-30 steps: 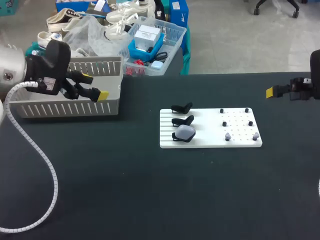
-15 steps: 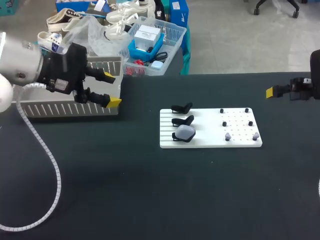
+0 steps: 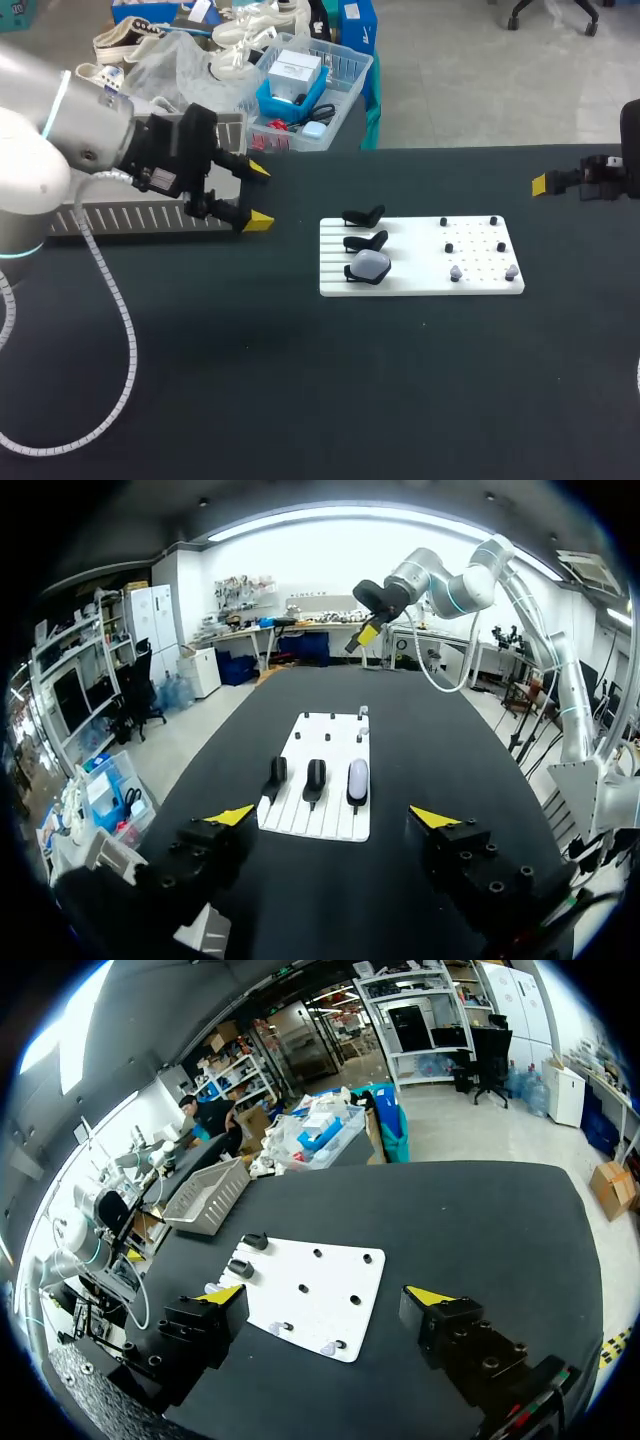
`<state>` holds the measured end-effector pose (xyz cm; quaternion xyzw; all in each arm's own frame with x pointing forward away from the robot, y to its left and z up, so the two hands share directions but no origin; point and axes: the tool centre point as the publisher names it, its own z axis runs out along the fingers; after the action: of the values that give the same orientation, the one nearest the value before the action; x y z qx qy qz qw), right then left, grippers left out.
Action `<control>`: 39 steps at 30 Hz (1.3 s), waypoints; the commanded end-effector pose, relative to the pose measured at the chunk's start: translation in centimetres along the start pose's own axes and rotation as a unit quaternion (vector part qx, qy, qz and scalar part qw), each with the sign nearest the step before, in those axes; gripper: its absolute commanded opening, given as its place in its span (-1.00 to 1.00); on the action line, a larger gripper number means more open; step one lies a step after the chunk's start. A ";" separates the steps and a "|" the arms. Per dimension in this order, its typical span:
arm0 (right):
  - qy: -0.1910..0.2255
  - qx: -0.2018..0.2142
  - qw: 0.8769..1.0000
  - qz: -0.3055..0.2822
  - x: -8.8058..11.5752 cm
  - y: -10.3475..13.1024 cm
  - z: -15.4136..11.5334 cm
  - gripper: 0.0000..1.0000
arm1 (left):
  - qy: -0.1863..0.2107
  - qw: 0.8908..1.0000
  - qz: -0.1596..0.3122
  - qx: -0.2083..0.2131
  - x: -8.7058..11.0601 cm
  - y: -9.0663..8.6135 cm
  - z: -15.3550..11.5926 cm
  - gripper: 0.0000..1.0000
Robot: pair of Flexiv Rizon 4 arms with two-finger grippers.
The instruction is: Pick up each earbud case from the left stands, insert the matching earbuds, close the lid, and place the case in the box.
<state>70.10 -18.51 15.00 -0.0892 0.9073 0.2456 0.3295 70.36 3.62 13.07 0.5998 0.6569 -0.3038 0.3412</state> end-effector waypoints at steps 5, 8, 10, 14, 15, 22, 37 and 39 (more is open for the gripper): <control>0.000 -0.002 1.000 0.000 0.0 -0.1 0.0 1.00 | 0.007 1.000 0.015 0.017 0.5 0.3 3.2 1.00; 0.000 -0.002 1.000 0.000 0.0 -0.1 0.0 1.00 | 0.009 1.000 0.013 0.014 0.8 0.1 4.0 1.00; 0.000 -0.002 1.000 0.000 0.0 -0.1 0.0 1.00 | 0.010 1.000 0.011 0.014 1.0 0.1 4.5 0.87; 0.000 -0.002 1.000 0.000 0.0 -0.1 0.0 1.00 | 0.011 1.000 0.007 0.009 1.4 0.1 5.3 0.43; 0.000 -0.002 1.000 0.000 0.0 -0.1 0.0 1.00 | 0.011 1.000 0.007 0.008 1.5 0.1 5.5 0.40; 0.000 -0.002 1.000 0.000 0.0 -0.1 0.0 1.00 | 0.008 1.000 0.001 -0.004 1.9 -0.3 6.5 0.25; 0.000 -0.002 1.000 0.000 0.0 -0.1 0.0 1.00 | 0.007 1.000 -0.007 -0.001 2.4 -1.6 9.1 0.30; 0.000 -0.002 1.000 0.000 0.0 -0.1 0.0 1.00 | 0.006 1.000 -0.008 0.001 2.4 -1.7 9.5 0.29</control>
<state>70.10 -18.51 15.00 -0.0892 0.9073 0.2456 0.3295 69.27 -2.38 6.12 0.5980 0.6639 -0.3034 0.3309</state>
